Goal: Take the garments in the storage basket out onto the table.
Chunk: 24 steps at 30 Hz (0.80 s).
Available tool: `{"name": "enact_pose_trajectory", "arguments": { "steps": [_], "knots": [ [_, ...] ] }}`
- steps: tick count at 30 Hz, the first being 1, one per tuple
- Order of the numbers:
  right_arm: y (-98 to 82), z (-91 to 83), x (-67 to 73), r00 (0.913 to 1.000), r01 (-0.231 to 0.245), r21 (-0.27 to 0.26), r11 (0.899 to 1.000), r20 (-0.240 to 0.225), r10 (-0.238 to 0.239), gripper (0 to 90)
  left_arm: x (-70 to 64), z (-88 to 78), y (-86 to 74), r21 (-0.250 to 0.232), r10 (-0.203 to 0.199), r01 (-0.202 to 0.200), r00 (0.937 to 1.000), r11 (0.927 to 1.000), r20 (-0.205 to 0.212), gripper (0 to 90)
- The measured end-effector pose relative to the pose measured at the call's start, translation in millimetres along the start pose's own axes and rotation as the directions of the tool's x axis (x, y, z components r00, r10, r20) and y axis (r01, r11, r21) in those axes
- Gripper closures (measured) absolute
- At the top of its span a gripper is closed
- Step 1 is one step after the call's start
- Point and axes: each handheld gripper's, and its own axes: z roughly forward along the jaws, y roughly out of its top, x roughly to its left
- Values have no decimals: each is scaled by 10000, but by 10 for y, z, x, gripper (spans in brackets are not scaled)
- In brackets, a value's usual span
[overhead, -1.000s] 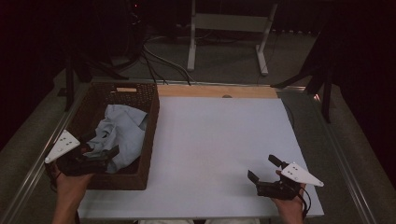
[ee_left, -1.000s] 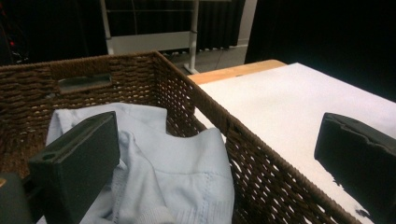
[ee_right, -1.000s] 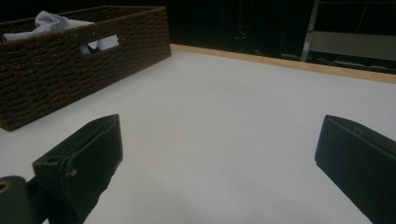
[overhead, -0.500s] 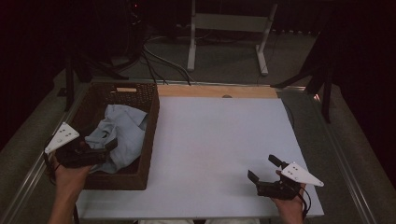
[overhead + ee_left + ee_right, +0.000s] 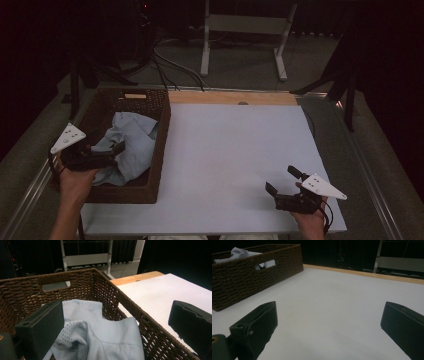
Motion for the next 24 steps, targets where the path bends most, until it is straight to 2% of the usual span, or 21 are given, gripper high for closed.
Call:
{"name": "enact_pose_trajectory", "arguments": {
  "steps": [7, 16, 24],
  "knots": [
    [-1, 6, 3, 10000, 10, 10, 10000, -19, -10, 11, 63, 43, 15, 62, 90, -90, 9999, 9999, -135, 19],
    [0, 3, -2, 10000, -29, -12, 10000, -16, 29, 11, 133, 147, 41, 203, -33, 34, 10000, 9998, -43, 19],
    [1, 0, -3, 10000, -44, -23, 10000, -24, 44, 11, 167, 243, 69, 358, 170, -165, 9998, 9992, -129, 19]
  ]
}}
